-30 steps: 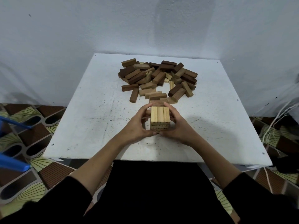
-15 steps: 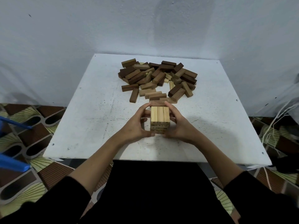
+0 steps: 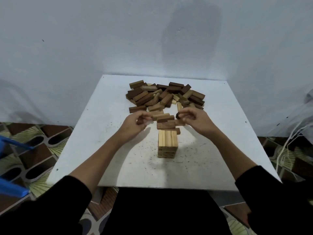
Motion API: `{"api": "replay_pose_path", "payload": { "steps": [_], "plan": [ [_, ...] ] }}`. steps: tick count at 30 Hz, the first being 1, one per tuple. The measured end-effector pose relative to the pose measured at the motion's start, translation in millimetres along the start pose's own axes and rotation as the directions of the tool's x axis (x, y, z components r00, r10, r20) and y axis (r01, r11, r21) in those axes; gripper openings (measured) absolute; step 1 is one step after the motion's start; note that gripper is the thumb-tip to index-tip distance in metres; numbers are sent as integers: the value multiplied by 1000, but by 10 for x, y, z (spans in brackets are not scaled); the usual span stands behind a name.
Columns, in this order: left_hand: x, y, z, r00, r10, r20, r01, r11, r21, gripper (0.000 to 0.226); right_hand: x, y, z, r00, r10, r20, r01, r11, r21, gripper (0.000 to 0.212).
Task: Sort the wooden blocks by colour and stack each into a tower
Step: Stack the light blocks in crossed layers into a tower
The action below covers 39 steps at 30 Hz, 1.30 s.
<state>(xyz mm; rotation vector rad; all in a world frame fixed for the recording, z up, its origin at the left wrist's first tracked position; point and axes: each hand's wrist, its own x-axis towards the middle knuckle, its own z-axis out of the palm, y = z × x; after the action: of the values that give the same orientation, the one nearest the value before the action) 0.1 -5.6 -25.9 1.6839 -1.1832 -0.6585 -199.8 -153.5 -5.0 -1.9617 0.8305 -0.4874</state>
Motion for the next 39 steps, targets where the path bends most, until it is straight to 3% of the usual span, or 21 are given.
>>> {"api": "replay_pose_path", "payload": {
  "steps": [5,8,12,14,19,21,23,25,27,29,33,36,38,39],
  "plan": [
    [473,31,3,1000,-21,-5,22,988,155,26,528,-14,18,998,-13,-65,-2,976,-219,24],
    [724,24,72,996,47,75,-70,936,346,24,770,38,15,996,45,-81,-75,910,-409,21],
    [1040,86,273,985,121,125,-170,824,541,22,918,81,-19,990,73,-122,-140,641,-755,24],
    [1180,134,375,977,155,145,-212,737,642,25,966,75,24,988,76,-132,-152,532,-833,28],
    [1471,241,596,950,201,237,-308,507,805,28,1041,63,178,968,112,-224,-251,467,-848,34],
    [1578,257,657,949,165,267,-312,397,863,28,1073,64,208,962,133,-237,-272,485,-831,30],
    [1660,266,700,948,129,291,-318,333,888,30,1114,85,209,934,201,-295,-356,568,-742,38],
    [1686,281,731,951,99,292,-309,325,894,30,1124,87,176,894,270,-358,-436,708,-555,46],
    [1706,290,761,958,93,273,-288,326,900,30,1119,59,96,891,279,-357,-407,841,-358,35],
    [1741,279,787,959,91,270,-284,311,907,30,1141,17,11,909,242,-340,-336,907,-253,24],
    [1795,272,816,944,94,316,-330,297,896,31,1181,-63,-89,940,151,-308,-229,944,-237,16],
    [1818,282,788,918,132,374,-396,289,871,32,1254,-50,-82,949,160,-273,-228,944,-238,24],
    [1827,250,754,905,165,393,-426,359,830,31,1308,-28,-71,945,170,-279,-243,936,-255,24],
    [1823,226,741,910,190,368,-414,464,783,27,1322,-16,-73,941,170,-292,-253,927,-278,19]
  ]
}}
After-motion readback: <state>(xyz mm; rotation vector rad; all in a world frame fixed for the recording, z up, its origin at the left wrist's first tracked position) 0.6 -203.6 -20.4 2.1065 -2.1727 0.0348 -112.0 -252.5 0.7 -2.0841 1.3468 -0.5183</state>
